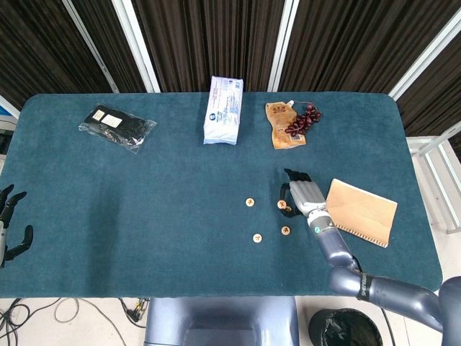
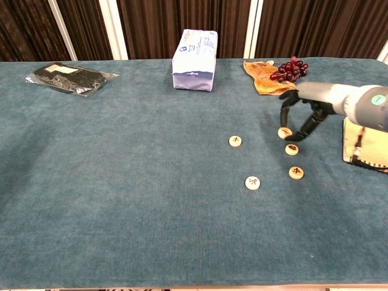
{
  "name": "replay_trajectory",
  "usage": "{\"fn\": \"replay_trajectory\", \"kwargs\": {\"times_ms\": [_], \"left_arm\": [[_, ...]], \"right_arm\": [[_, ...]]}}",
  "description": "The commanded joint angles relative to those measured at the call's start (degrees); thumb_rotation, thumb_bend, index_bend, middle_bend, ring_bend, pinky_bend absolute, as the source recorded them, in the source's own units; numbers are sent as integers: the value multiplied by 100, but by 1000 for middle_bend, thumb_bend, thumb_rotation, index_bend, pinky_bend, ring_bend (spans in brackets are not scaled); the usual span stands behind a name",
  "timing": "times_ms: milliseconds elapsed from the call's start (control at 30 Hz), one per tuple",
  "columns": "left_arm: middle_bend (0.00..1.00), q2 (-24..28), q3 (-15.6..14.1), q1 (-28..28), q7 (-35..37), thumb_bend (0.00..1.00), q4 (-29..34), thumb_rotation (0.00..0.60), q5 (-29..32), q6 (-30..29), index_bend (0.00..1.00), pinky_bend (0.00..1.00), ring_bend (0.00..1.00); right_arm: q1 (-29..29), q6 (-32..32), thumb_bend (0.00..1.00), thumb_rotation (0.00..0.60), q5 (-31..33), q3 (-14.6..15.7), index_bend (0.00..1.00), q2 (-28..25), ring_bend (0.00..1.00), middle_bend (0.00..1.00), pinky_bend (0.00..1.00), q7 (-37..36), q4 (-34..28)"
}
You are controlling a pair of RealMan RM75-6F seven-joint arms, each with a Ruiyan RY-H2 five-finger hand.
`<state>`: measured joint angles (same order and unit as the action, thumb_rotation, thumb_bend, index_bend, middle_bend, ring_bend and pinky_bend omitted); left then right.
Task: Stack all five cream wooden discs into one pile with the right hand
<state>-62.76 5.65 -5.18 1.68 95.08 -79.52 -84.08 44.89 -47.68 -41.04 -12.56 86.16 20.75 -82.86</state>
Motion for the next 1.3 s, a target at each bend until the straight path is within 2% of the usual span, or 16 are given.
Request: {"fn": "replay_trajectory", "kwargs": {"times_ms": [33, 367, 767, 1300], "left_arm": [[0, 0, -4, 1, -8, 467, 4, 600, -10, -5, 150, 0, 0], [0, 0, -3, 2, -14, 467, 5, 600, 1, 0, 150, 0, 0], [0, -4, 2, -1, -21, 467, 3, 600, 10, 5, 150, 0, 0], [0, -6, 5, -2, -19, 467, 3, 600, 13, 5, 150, 0, 0]], "right_arm": [[-175, -119, 406, 600, -151, 188, 554, -145, 0, 0, 0, -52, -220], [-322, -181, 406, 600, -354, 303, 554, 25, 0, 0, 0, -318, 66], [-258, -69, 406, 600, -319, 232, 554, 307, 0, 0, 0, -415, 554], [-200, 5, 406, 600, -287, 146, 554, 437, 0, 0, 0, -441, 752]]}}
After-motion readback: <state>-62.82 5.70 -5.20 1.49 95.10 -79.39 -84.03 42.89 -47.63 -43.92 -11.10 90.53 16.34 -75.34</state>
